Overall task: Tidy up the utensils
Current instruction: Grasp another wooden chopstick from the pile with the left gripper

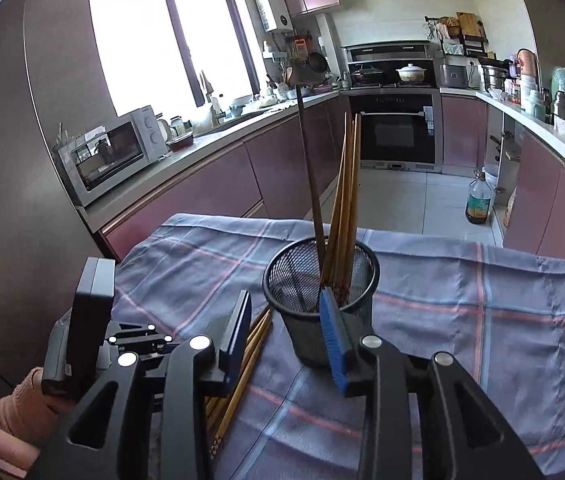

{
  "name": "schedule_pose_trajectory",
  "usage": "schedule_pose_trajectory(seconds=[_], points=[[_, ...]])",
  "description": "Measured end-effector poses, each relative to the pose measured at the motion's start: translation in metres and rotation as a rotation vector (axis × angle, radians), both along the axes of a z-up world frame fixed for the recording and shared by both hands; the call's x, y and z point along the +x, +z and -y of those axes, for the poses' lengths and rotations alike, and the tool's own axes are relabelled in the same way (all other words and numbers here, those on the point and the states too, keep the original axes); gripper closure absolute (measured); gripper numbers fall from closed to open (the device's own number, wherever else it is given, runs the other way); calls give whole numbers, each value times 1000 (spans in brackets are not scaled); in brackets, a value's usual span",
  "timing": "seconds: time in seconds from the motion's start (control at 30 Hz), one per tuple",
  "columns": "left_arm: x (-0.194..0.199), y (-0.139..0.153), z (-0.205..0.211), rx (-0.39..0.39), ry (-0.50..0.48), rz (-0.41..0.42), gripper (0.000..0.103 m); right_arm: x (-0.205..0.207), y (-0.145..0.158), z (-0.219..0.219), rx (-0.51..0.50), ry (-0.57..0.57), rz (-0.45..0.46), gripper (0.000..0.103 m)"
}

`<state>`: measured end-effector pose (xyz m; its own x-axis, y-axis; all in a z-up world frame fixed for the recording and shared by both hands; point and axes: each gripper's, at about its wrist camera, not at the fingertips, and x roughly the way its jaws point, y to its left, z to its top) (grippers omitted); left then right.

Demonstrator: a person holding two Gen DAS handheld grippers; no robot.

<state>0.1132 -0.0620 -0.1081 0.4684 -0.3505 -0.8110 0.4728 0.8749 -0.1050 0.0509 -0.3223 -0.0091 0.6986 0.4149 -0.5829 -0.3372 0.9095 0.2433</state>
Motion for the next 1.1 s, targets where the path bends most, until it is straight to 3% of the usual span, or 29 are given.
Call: schedule_pose_trajectory(seconds=[0.6,0.73,1.1], points=[[41,-2,16,78,-2,-26,83,-17,-44,6,53,-1,-130,64],[49,-1,16,75,8,-41,91,-18,-48,3,53,8,-143,64],[65,-1,17,69,33,-69,92,-17,-59,-4,57,28,-176,64]])
